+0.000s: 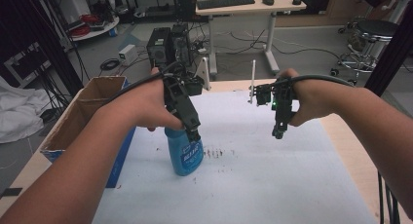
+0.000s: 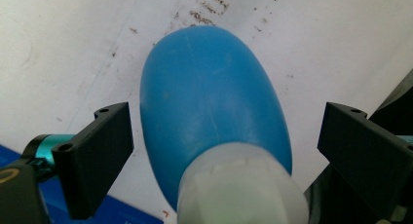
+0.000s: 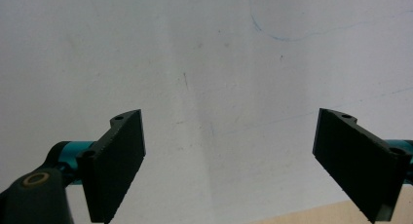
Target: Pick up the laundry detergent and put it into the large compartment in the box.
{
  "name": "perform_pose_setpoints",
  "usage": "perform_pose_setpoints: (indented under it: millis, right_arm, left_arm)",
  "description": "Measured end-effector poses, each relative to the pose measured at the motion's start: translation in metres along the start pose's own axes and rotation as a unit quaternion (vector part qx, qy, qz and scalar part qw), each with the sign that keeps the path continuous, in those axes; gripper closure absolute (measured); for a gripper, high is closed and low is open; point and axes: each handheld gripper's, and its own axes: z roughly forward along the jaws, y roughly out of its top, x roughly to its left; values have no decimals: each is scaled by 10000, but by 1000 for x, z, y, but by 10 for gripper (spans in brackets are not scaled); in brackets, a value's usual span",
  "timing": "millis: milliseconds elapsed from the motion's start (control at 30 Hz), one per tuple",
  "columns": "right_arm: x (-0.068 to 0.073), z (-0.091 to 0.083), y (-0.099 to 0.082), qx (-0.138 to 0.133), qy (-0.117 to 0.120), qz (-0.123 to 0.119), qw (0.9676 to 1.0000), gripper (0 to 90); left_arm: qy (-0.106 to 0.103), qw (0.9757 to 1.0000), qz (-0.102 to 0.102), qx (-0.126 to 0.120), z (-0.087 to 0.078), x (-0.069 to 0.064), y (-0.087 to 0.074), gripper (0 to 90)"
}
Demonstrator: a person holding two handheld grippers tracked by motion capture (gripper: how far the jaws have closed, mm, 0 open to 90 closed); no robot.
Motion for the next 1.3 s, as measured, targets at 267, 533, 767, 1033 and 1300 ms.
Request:
perform_pose_setpoints:
  millis: [267,533,767,1033,1300]
  right_arm:
    - [1,0,1,13,20,45,10000,111]
    - [0,1,1,-8,13,0,10000,111]
    - [0,0,1,-25,-9,5,10000,111]
    - [1,-2,0,-11,-25,49,10000,111]
    - [2,-4,-2,-31,-44,40,10000,111]
  left_arm:
    - [-11,10000,-71,22,8,1,0,61]
    - [19,9998,-174,40,12,3,2,61]
    - [107,9996,-242,19,11,4,1,96]
    - [72,9997,-233,-1,11,2,1,168]
    - [66,9996,-267,32,13,1,0,198]
